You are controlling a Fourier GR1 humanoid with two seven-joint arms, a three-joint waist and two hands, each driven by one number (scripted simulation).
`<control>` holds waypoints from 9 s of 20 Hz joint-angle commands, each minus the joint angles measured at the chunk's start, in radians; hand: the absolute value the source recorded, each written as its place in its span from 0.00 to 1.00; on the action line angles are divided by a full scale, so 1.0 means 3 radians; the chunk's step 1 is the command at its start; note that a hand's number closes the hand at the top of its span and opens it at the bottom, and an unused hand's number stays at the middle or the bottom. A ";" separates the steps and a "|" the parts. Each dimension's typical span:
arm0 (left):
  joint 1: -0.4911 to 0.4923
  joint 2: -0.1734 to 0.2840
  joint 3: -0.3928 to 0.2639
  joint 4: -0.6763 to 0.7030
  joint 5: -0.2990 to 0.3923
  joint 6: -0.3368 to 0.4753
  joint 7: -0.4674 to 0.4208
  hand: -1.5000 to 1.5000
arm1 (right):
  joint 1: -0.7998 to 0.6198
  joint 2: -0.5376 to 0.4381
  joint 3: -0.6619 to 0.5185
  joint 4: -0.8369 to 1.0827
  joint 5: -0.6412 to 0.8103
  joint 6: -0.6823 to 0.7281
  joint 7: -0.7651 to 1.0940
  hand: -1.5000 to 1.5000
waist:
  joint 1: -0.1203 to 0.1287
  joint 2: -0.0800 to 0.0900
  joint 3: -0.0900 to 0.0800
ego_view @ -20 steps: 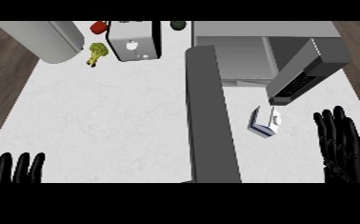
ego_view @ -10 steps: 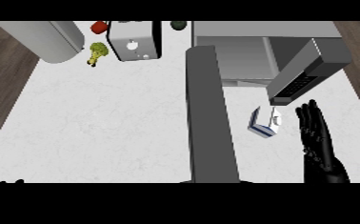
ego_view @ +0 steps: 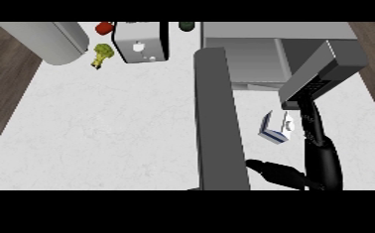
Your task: Pick up the milk, place it into the microwave and close the microwave
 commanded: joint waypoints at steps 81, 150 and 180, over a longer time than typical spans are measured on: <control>0.0334 -0.0151 0.0980 0.0336 0.0646 -0.1094 -0.0195 0.00 | -0.2907 -0.0349 -0.0705 0.4086 0.0292 -0.0043 -0.1612 1.00 | -0.0006 0.0010 0.0000; -0.1110 -0.0435 -0.0462 0.0644 -0.0858 -0.0646 0.0744 0.00 | -0.2609 -0.0398 -0.1266 0.4784 -0.0079 0.0661 -0.2210 0.00 | -0.0115 -0.0026 -0.0004; -0.4066 -0.0438 -0.1287 0.3712 -0.1183 -0.0243 0.1384 1.00 | 0.0255 -0.0710 -0.1209 0.1244 -0.0801 0.1610 -0.1696 0.00 | -0.0226 0.0018 -0.0009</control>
